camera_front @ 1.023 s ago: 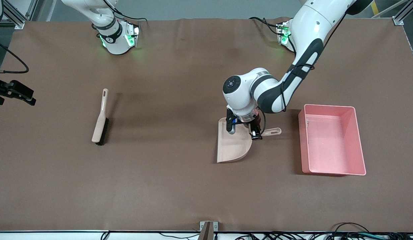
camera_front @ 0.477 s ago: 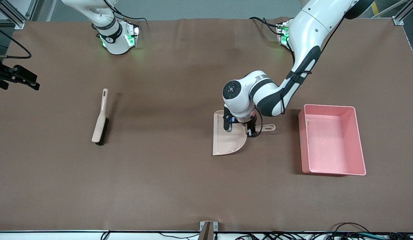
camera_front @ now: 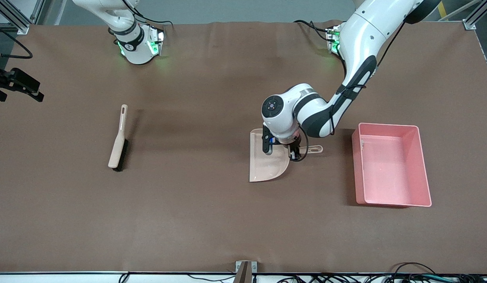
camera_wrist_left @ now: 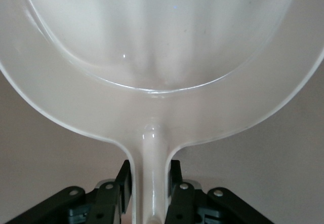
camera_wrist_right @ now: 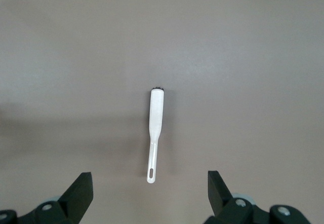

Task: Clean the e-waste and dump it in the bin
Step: 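Lower the dustpan back onto the table with the left gripper, then open the left gripper and lift it off the dustpan handle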

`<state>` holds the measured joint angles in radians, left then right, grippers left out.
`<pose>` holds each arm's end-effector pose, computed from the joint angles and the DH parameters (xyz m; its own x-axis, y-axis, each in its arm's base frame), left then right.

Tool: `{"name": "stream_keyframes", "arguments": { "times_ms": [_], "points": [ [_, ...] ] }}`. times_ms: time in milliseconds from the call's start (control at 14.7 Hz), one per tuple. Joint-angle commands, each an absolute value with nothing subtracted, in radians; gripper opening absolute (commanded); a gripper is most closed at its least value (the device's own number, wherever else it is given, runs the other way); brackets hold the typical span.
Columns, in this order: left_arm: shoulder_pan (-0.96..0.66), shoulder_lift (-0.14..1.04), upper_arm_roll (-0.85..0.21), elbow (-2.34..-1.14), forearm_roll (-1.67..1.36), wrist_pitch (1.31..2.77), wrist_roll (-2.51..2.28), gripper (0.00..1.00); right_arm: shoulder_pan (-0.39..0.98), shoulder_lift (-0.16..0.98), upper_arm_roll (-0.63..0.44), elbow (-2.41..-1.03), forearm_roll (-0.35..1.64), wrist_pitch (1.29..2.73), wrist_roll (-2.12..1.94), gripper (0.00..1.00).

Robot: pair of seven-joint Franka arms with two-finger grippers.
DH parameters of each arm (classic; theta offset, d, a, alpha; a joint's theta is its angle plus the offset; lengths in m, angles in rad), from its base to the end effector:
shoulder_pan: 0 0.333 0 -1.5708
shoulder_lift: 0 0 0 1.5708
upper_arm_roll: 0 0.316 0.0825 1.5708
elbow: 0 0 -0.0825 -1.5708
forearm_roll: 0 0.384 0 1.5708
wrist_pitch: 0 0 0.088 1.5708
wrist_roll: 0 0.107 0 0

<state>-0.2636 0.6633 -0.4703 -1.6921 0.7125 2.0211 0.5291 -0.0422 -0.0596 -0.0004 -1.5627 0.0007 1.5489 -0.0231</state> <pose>0.5281 -0.3859 0.2274 -0.0160 -0.9347 -0.3551 -0.9946 0.0511 -0.0898 0.5334 -0.0227 0.6588 0.9988 -0.0194 0.0458 -0.0195 -0.9998 0.0003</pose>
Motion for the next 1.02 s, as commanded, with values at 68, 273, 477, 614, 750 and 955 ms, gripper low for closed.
{"name": "stream_keyframes", "arguments": {
  "times_ms": [68, 273, 477, 614, 750, 955],
  "points": [
    [-0.261, 0.673, -0.48, -1.674, 0.695, 2.017, 0.526, 0.95, -0.058, -0.086, 0.012, -1.595, 0.017, 1.549, -0.015, 1.0],
    [-0.246, 0.647, -0.48, -1.658, 0.687, 2.003, 0.526, 1.0, -0.041, -0.086, 0.008, -1.595, 0.008, 1.546, -0.015, 1.0],
    [-0.236, 0.6, -0.473, -1.545, 0.588, 1.881, 0.381, 1.0, -0.017, -0.086, -0.009, -1.595, -0.006, 1.546, -0.014, 1.0],
    [-0.209, 0.595, -0.472, -1.438, 0.56, 1.813, 0.232, 1.0, -0.009, -0.086, -0.02, -1.594, -0.008, 1.546, -0.014, 1.0],
    [-0.134, 0.594, -0.474, -1.34, 0.5, 1.795, 0.1, 1.0, -0.002, -0.086, -0.023, -1.595, -0.008, 1.546, -0.014, 1.0],
    [0.039, 0.551, -0.486, -1.295, 0.378, 1.796, -0.05, 1.0, -0.002, -0.084, -0.035, -1.594, -0.008, 1.546, -0.014, 1.0]
  ]
}}
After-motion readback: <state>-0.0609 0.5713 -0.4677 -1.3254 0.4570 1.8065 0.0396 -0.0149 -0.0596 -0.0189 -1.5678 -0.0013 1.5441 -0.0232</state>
